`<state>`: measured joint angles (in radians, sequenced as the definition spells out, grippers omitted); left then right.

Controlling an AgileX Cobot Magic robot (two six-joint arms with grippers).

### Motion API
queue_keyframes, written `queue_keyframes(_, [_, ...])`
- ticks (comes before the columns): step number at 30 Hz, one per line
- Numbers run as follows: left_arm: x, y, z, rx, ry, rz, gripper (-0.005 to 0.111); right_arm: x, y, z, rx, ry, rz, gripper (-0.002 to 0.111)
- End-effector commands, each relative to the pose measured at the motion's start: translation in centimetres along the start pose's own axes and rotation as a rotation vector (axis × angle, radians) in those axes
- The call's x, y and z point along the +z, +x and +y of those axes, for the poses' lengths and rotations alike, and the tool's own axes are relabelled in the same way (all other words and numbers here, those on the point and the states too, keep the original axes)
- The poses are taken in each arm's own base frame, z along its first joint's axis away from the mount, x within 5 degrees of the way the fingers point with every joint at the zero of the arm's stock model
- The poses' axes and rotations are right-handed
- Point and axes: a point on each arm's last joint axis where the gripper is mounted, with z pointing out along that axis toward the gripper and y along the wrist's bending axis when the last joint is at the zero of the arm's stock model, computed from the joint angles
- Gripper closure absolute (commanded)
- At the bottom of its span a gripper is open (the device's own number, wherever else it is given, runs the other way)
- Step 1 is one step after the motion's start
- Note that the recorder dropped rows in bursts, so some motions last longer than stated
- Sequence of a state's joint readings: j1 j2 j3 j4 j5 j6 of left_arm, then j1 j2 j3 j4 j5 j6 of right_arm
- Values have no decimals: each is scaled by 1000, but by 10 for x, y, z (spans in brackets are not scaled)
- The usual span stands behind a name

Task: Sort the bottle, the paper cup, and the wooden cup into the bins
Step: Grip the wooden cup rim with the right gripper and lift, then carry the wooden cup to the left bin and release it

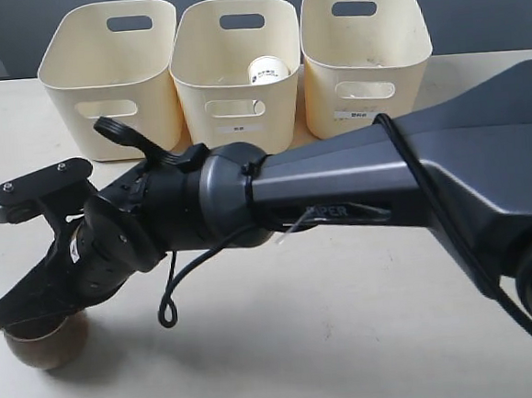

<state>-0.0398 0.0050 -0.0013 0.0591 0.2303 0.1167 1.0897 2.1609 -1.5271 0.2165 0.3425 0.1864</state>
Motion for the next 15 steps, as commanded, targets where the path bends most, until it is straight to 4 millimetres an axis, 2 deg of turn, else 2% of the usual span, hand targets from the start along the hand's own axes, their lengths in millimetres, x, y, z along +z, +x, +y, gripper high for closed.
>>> queue_keyframes(1, [0, 0, 0, 4, 1, -9, 107, -1, -1, -1, -13, 7, 8, 104])
queue_keyframes(3, [0, 0, 0, 4, 1, -9, 107, -1, -1, -1, -26, 12, 9, 109])
queue_keyframes(8, [0, 0, 0, 4, 1, -9, 107, -8, -7, -4, -85, 33, -13, 109])
queue_keyframes(10, [0, 0, 0, 4, 1, -9, 107, -23, -19, -15, -68, 47, -40, 109])
queue_keyframes(13, [0, 0, 0, 4, 1, -9, 107, -59, -47, -36, -2, 62, -143, 109])
queue_keyframes(15, [0, 0, 0, 4, 1, -9, 107, -75, -59, -40, 9, 58, -213, 109])
